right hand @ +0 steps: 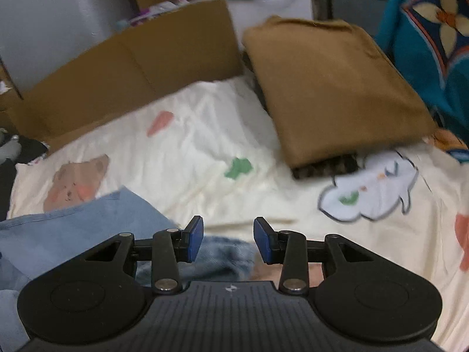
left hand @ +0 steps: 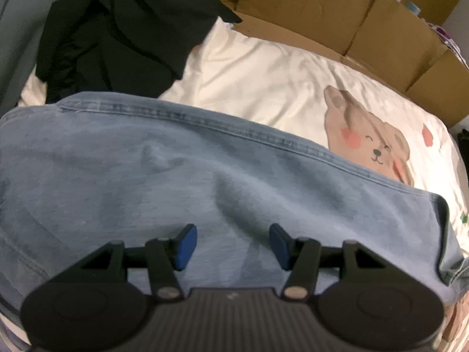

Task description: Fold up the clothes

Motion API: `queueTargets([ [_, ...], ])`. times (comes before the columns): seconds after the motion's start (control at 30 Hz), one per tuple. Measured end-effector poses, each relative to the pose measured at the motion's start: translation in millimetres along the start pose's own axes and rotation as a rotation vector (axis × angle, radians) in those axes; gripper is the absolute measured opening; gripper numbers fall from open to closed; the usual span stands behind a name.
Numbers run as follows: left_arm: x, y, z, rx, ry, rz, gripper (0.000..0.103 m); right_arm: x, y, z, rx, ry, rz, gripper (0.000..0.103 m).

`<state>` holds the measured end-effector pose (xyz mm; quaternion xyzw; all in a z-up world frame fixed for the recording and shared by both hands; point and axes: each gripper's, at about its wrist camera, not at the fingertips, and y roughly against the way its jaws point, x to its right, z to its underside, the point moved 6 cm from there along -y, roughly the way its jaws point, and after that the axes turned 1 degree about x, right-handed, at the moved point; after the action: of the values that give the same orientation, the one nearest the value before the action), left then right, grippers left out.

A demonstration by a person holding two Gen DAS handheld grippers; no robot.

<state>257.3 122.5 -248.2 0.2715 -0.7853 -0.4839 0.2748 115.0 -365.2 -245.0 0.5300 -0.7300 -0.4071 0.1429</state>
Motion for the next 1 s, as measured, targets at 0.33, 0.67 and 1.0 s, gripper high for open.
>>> queueTargets([
  [0.33, -13.8, 2.9, 3.0, 0.008, 0.030, 0.009, 0.058, -90.7, -16.5, 9.8, -0.055, 0.266, -0.200, 0.045],
  [0.67, -19.4, 3.1, 5.0, 0.003, 0.034, 0.007, 0.058, -155.8, -37.3, 42.7, -0.086, 0.521, -0.285, 0.045],
  [1.0, -19.1, 3.8, 4.8, 0.004, 0.029, 0.010, 0.058, -149.8, -66.0, 72.9, -0.191, 0.656, -0.205, 0.045],
])
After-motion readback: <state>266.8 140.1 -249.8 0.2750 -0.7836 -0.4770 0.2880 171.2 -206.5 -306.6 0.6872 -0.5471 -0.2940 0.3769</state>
